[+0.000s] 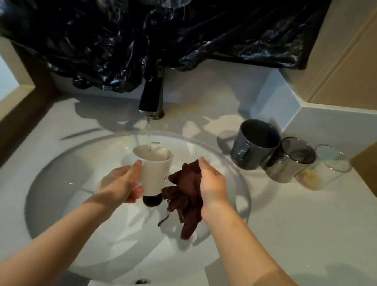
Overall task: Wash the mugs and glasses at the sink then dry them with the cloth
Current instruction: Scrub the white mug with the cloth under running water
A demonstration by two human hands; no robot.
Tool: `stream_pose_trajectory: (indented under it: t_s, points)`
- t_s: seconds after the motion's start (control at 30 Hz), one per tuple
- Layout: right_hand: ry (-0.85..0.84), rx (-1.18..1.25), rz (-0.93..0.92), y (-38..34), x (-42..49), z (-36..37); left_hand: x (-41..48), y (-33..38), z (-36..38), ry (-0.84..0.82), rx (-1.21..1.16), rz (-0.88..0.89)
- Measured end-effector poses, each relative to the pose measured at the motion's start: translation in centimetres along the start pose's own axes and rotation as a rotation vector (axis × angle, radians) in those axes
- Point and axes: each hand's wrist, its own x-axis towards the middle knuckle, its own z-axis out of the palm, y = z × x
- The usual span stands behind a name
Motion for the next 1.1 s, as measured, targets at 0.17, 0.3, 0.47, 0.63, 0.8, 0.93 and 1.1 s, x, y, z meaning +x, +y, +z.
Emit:
stream_pose_trajectory:
  t_s: [0.17, 0.3, 0.47, 0.63, 0.8, 0.93, 1.1]
  points:
    - [0.007, -0.028, -0.039, 0.6, 2.4, 2.0, 3.1, -1.1, -1.0, 0.003, -0.008, -0.003]
    - [0.134, -0.084, -0.03, 0.8, 5.5, 3.6, 4.6, -1.5, -1.5, -0.006, 0.022, 0.025]
    - [0.187, -0.015, -0.054, 0.8, 8.0, 4.3, 5.3, -1.8, -2.8, -0.041, 0.168, 0.109]
    - [0.127, 0.004, -0.015, 2.2, 8.7, 4.5, 5.5, -1.9, -3.3, -0.025, 0.285, 0.186]
    - [-0.089, -0.137, 0.003, 1.8, 8.0, 5.4, 5.5, -1.6, -2.9, 0.0, 0.106, 0.156]
    - [-0.163, -0.162, -0.004, 1.2, 7.3, 5.4, 5.7, -1.3, -2.6, 0.023, 0.027, 0.12]
    - [-0.171, -0.213, -0.042, 0.7, 6.7, 4.9, 5.8, -2.0, -2.7, 0.028, 0.112, 0.16]
